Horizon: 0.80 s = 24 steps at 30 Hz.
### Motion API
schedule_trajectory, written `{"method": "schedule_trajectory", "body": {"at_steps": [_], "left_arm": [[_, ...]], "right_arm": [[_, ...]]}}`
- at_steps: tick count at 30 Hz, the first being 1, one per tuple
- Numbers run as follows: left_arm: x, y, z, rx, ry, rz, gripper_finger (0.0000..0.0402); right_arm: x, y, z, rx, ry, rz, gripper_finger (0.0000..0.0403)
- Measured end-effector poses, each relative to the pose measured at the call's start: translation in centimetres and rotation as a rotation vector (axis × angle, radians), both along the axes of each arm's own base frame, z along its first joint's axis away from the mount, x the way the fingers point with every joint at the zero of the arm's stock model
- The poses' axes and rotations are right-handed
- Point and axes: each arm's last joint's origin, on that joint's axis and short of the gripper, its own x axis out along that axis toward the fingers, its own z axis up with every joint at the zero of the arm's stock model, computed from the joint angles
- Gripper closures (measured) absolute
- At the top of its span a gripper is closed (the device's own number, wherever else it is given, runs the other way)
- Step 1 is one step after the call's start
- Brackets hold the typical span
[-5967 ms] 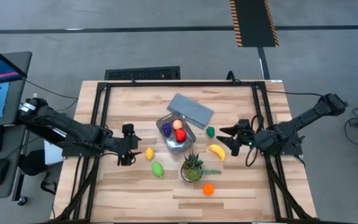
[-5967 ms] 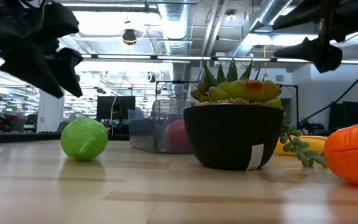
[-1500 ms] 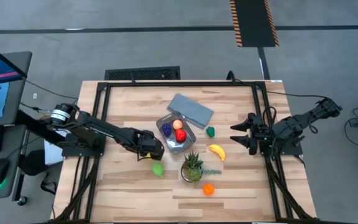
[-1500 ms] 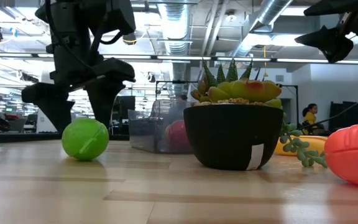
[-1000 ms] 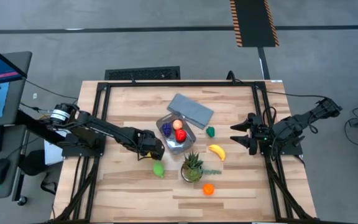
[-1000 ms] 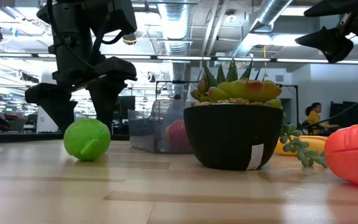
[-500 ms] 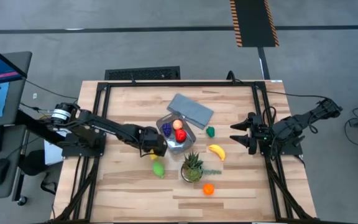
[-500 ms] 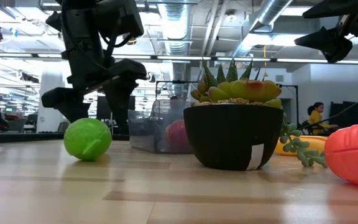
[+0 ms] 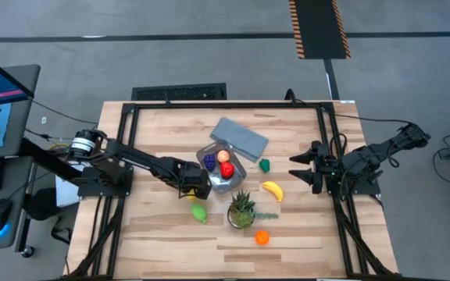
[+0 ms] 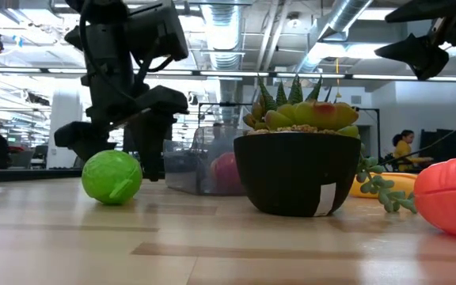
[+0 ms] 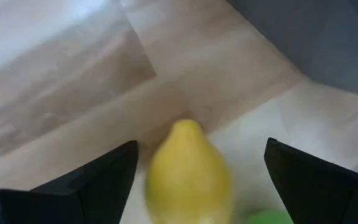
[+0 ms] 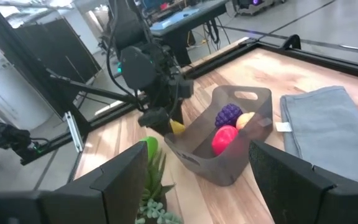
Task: Pick and placing Produce into tupperware
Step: Put the yellow lemon into the black bin
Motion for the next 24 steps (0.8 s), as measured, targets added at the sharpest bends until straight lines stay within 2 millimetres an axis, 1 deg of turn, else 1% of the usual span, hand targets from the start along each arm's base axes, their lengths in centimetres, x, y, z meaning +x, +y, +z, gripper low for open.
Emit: {"method": "schedule_trajectory", "body": {"at_steps": [7, 13, 16, 24], "left_arm": [[0.23, -0.06, -0.4, -0.007, 0.009, -0.017, 0.0064], [0.17, -0.07, -0.4, -0.013, 0.02, -0.035, 0.0096], [0.24, -0.12, -0.24, -0.016, 0.031, -0.049, 0.0106], [0.17, -0.14, -0.13, -0.016, 0.057, -0.061, 0.0109]], "right_arm": [[-0.1, -0.05, 0.11, 0.015, -0.011, -0.002, 0.0101], [-0.1, -0.05, 0.1, 0.022, -0.011, -0.004, 0.0101], [-0.11, -0.05, 0.1, 0.022, -0.011, -0.004, 0.0101], [-0.11, -0.05, 0.1, 0.022, -0.011, -0.004, 0.0101]]}}
